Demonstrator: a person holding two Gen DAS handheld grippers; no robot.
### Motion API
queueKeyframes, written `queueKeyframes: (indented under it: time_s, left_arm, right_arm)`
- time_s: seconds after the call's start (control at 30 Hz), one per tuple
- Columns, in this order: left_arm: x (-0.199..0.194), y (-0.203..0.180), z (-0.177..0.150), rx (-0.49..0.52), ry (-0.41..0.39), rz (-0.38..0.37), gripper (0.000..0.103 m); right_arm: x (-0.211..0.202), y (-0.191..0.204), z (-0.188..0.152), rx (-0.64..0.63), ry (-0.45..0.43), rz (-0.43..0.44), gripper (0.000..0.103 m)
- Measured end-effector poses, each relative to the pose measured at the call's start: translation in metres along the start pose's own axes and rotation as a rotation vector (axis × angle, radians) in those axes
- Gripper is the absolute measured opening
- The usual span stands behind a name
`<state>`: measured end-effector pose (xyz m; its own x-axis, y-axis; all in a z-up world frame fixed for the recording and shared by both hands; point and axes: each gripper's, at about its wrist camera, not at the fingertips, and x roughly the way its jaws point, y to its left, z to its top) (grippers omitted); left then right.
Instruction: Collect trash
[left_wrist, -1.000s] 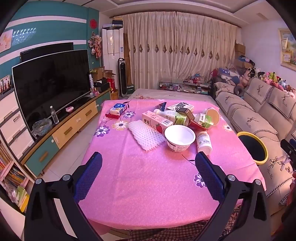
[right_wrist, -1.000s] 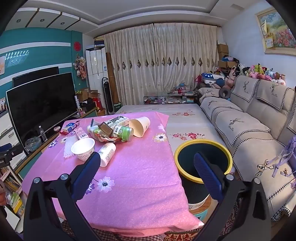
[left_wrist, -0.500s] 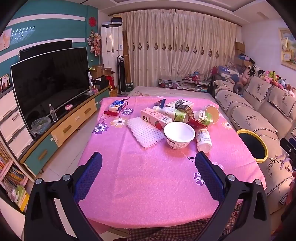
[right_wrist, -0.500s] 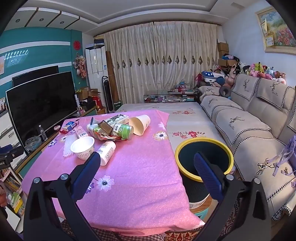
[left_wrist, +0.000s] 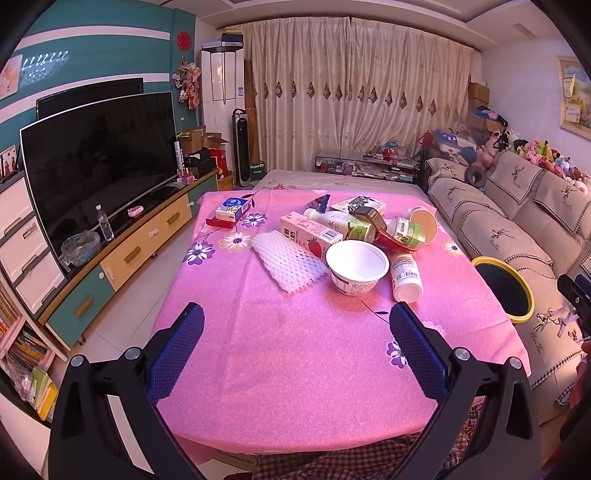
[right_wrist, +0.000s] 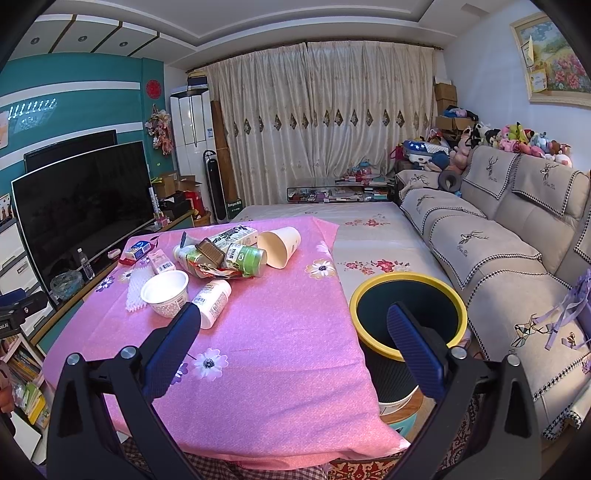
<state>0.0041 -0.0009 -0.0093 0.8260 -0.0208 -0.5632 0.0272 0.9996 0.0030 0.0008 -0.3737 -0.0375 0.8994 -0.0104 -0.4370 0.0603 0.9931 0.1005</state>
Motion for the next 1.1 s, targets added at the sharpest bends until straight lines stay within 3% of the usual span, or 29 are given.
queueKeyframes:
  time_s: [1.1]
  left_arm:
    - [0.0043, -0.0008, 0.0000, 0.007, 0.018, -0.004, 0.099]
  right_arm:
    - [0.0044, -0.0007, -0.0024, 0.005, 0.015, 0.001, 0.096]
